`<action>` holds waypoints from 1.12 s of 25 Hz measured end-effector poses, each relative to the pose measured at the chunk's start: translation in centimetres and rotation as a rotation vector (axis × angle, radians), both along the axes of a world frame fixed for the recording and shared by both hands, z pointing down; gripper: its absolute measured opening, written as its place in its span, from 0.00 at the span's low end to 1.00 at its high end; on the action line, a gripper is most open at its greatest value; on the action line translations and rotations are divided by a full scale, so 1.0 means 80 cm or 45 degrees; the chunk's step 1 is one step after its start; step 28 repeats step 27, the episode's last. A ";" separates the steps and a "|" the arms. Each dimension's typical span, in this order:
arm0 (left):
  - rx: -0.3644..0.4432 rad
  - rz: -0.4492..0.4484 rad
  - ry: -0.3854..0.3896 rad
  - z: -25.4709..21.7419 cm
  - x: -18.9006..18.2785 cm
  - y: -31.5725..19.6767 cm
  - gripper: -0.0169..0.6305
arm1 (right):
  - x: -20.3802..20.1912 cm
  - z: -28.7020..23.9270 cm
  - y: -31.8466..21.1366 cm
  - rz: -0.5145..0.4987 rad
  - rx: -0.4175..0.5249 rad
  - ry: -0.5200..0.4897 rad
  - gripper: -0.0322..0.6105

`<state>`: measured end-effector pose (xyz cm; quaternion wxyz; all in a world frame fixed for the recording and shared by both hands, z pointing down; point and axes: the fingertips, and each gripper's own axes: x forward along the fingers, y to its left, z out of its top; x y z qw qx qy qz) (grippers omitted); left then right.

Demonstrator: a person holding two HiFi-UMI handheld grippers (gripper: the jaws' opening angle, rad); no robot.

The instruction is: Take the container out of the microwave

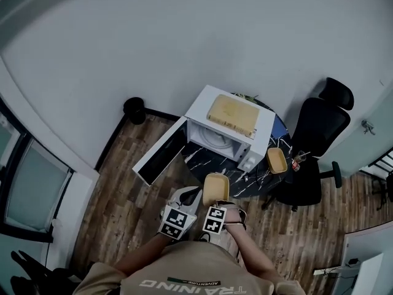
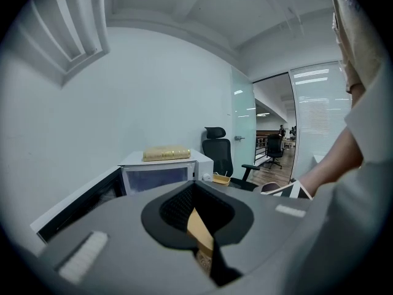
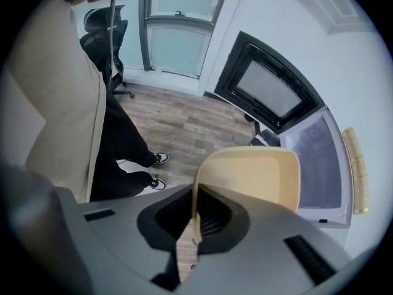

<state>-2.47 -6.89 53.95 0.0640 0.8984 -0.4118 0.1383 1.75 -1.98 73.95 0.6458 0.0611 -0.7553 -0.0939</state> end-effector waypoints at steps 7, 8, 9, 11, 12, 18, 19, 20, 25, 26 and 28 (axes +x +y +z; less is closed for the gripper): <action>0.015 0.015 -0.013 -0.007 -0.010 -0.002 0.04 | -0.003 -0.011 -0.006 0.040 0.032 -0.005 0.06; 0.015 0.019 -0.011 -0.007 -0.010 -0.001 0.04 | -0.003 -0.011 -0.007 0.041 0.032 -0.003 0.06; 0.013 0.023 -0.009 -0.007 -0.009 -0.001 0.04 | -0.002 -0.012 -0.008 0.041 0.031 0.001 0.06; 0.007 0.029 -0.005 -0.007 -0.005 -0.001 0.04 | -0.001 -0.012 -0.009 0.037 0.025 0.008 0.06; 0.004 0.032 -0.003 -0.007 -0.003 -0.001 0.04 | -0.001 -0.013 -0.009 0.035 0.022 0.008 0.06; 0.009 0.064 0.000 -0.007 0.007 -0.005 0.04 | 0.003 -0.015 -0.014 0.042 0.018 0.023 0.06; 0.007 0.066 0.003 -0.007 0.008 -0.007 0.04 | 0.007 -0.013 -0.015 0.046 0.013 0.030 0.06; 0.005 0.067 0.005 -0.007 0.009 -0.009 0.04 | 0.011 -0.012 -0.014 0.051 0.007 0.036 0.06; -0.007 0.074 0.012 -0.005 0.015 -0.016 0.04 | 0.023 -0.012 -0.016 0.080 -0.005 0.040 0.06; -0.006 0.077 0.013 -0.005 0.016 -0.018 0.04 | 0.024 -0.013 -0.020 0.084 -0.001 0.039 0.06; -0.003 0.079 0.013 -0.006 0.016 -0.021 0.04 | 0.025 -0.015 -0.024 0.089 0.003 0.037 0.06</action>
